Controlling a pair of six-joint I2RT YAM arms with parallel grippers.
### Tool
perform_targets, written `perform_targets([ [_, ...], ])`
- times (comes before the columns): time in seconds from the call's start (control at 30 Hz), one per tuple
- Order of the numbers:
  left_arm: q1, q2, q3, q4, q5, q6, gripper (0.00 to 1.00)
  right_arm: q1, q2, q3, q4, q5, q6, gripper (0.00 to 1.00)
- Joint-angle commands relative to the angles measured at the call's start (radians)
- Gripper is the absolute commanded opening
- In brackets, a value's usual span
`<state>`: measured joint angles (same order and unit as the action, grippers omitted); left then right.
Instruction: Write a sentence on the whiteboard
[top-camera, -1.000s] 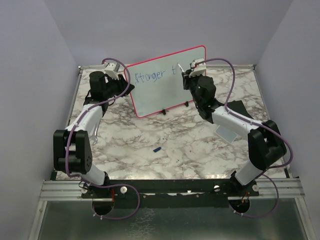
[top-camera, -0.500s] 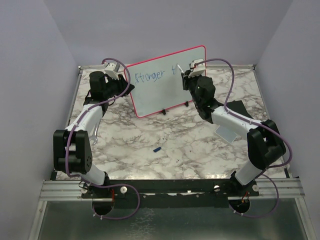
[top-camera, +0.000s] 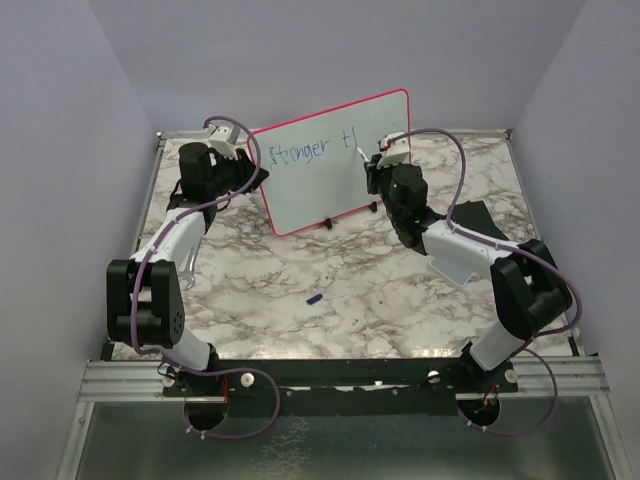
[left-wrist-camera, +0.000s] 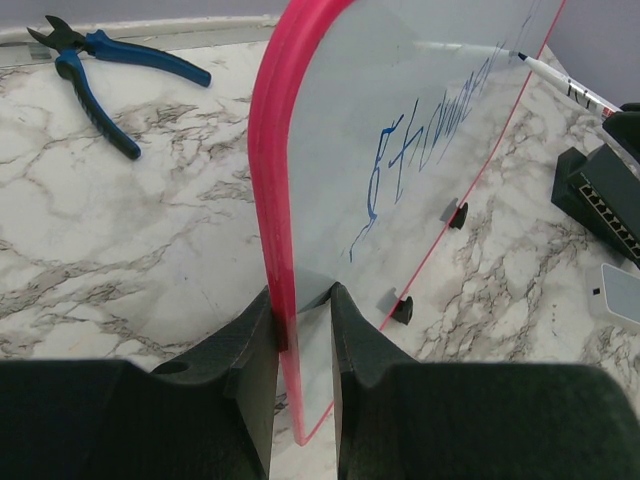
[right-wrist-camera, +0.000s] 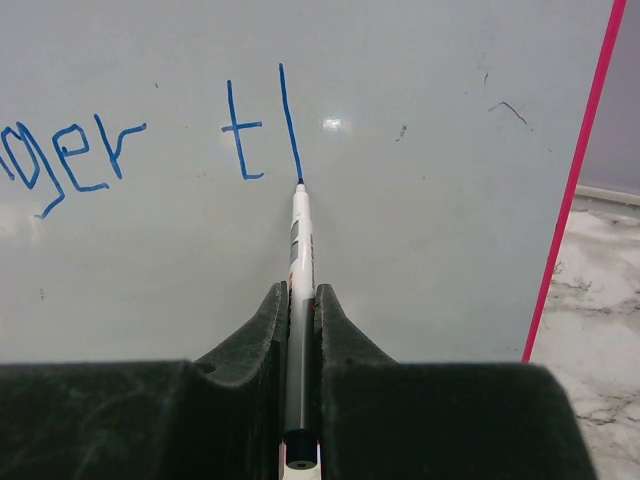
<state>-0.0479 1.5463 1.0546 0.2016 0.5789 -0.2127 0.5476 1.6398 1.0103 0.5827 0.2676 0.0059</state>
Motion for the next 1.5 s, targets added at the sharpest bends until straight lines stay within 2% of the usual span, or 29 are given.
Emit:
perform_targets([
  [0.0, -0.009, -0.010, 0.008, -0.034, -0.022, 0.022, 0.10, -0.005, -0.019, -0.011, -0.017, -0.007, 0.020, 0.01],
  [0.83, -0.011, -0.007, 0.008, -0.033, -0.025, 0.024, 0.10, -0.005, -0.009, 0.066, 0.014, -0.001, -0.038, 0.01],
  [1.47, -0.011, -0.008, 0.009, -0.035, -0.025, 0.026, 0.10, -0.005, 0.000, 0.061, 0.007, 0.062, -0.049, 0.01],
])
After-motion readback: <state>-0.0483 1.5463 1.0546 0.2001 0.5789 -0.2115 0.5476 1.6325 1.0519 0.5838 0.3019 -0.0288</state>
